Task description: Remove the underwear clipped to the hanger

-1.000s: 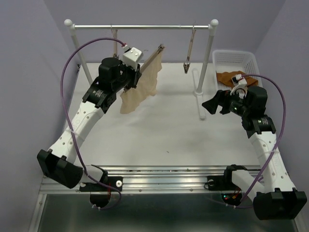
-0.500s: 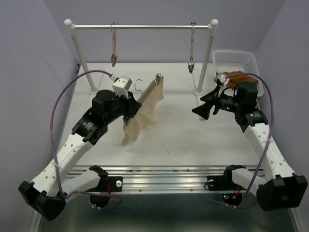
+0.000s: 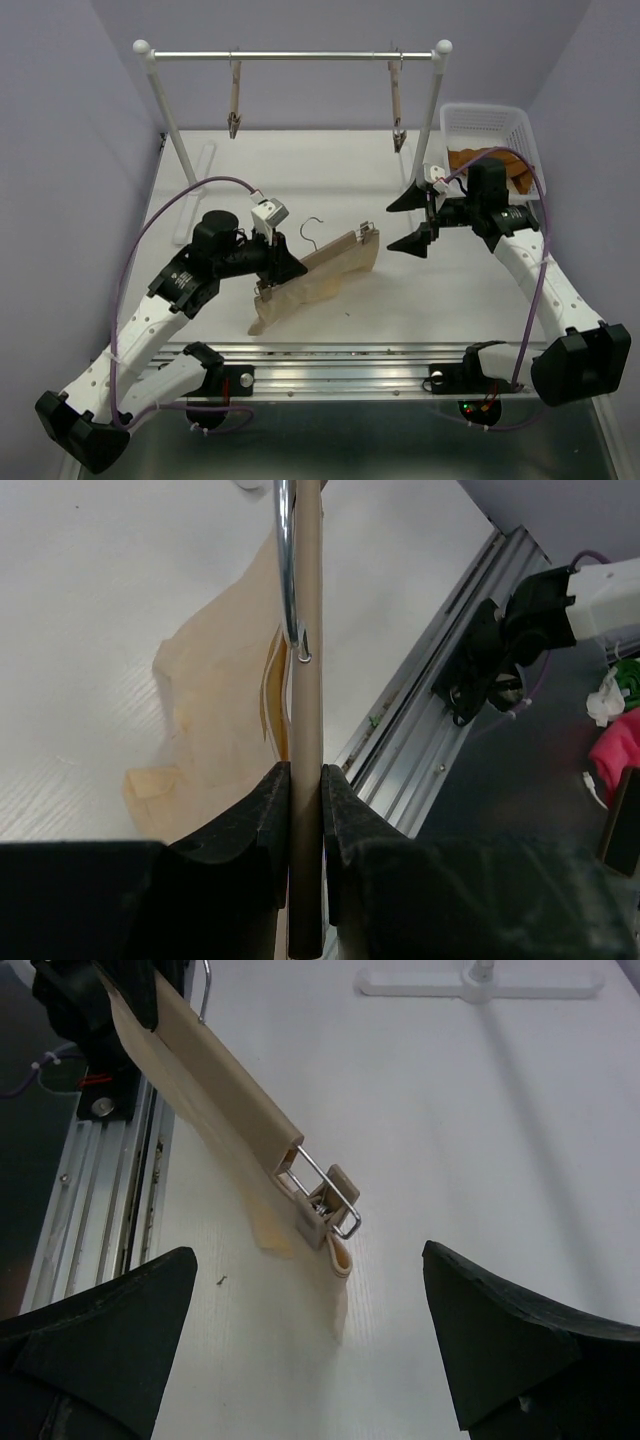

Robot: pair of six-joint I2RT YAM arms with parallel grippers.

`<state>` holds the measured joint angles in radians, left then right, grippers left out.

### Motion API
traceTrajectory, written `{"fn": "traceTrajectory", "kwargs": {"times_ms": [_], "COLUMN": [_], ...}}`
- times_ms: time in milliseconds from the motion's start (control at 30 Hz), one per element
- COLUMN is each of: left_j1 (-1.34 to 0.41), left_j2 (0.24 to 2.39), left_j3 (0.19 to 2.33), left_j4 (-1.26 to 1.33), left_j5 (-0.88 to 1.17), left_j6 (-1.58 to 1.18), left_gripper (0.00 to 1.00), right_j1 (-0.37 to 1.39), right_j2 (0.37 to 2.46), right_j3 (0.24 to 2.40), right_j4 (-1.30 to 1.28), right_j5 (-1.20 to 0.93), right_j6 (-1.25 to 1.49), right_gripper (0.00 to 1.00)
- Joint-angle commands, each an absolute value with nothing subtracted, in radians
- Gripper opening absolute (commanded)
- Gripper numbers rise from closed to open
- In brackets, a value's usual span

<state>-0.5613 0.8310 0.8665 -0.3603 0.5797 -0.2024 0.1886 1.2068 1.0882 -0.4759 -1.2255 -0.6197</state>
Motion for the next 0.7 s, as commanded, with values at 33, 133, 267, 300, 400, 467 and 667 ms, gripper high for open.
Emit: {"fn": "traceTrajectory", "kwargs": {"times_ms": [33, 133, 267, 300, 400, 467, 667], "left_j1": [-0.561, -0.561, -0.563, -0.561, -0.563, -0.563, -0.563], "left_j2": [0.773, 0.762, 0.744, 0.742, 0.752, 0.753, 0.739], "left_j3": [0.876, 0.887, 0.896, 0.896, 0.905, 0.907, 0.896], "left_j4": [-0.311, -0.319, -0.321, -0.321, -0.336, -0.334, -0.313], "left_j5": [0.684, 0.695, 0.712, 0.709, 0.707, 0.725, 0.735], "left_j6": [-0.134, -0.114, -0.091, -0.091, -0.08, -0.075, -0.081], "left_gripper": [0.0, 0.0, 0.0, 0.0, 0.0, 0.0, 0.0], "right_j1": [0.19, 0.19, 0.201, 0.212, 0.239, 0.251, 0.27], "right_j2": [1.242, 1.273, 1.293, 1.293, 1.305, 1.307, 1.289], "right_j3": [1.207, 1.236, 1.247, 1.253, 1.275, 1.272, 1.22], "right_j4": [-0.595, -0.699, -0.723, -0.718, -0.678, -0.616, -0.448], "right_j5": [-1.296, -1.322, -1.35, -1.35, -1.351, -1.348, -1.299], "right_j6": [-0.782, -0.84, -0.838, -0.824, -0.732, -0.635, -0.46], "right_gripper": [1.0, 1.0, 1.0, 1.0, 1.0, 1.0, 1.0]}}
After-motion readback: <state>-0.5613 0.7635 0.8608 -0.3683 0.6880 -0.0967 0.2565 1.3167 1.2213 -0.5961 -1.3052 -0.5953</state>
